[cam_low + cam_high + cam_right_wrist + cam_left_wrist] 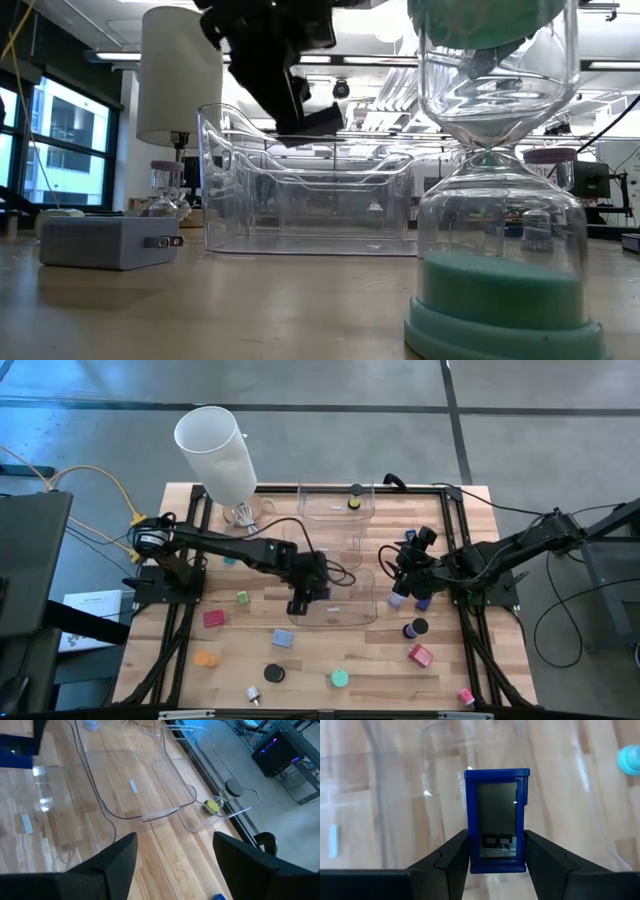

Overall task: Pick & Place Office items
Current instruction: Put the left dark blue digital timer into the bottom transparent bin

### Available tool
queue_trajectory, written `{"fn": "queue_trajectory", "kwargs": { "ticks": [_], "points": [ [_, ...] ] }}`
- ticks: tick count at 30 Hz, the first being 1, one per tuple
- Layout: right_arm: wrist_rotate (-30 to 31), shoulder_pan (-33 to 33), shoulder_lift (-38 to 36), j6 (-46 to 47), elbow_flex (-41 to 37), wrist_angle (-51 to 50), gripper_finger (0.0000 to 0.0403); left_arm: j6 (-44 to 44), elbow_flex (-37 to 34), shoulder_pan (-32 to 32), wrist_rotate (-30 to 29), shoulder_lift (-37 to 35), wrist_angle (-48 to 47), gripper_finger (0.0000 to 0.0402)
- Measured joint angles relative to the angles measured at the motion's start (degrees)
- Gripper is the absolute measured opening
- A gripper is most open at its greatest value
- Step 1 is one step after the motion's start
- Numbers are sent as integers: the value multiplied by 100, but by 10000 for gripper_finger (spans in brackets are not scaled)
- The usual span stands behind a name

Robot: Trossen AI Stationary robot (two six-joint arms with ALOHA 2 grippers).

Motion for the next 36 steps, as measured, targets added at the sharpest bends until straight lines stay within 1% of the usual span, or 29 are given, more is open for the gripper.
{"fn": "queue_trajectory", "kwargs": {
  "ticks": [2,6,8,10,14,19,23,31,36],
  "points": [
    [-3,-1,0,23,0,3,250,1,188,-74,-37,54,-74,169],
    [-242,-2,0,52,0,41,250,113,905,-255,-413,256,-794,169],
    [-374,-1,2,55,0,63,250,135,1291,-337,-586,507,-1318,169],
    [-492,-1,2,57,0,123,250,135,1678,-355,-609,817,-1629,169],
    [-493,0,2,55,0,177,250,139,2140,-346,-624,1290,-2246,169],
    [-566,0,2,59,0,219,250,192,2160,-342,-638,1609,-2409,169],
    [-662,0,2,66,0,251,250,17,2159,-353,-652,1751,-2363,169],
    [-927,0,2,315,0,273,250,-15,2147,-443,-718,1833,-2119,169],
    [-928,0,2,367,0,273,250,-494,2142,-443,-687,1847,-2052,169]
  ]
}}
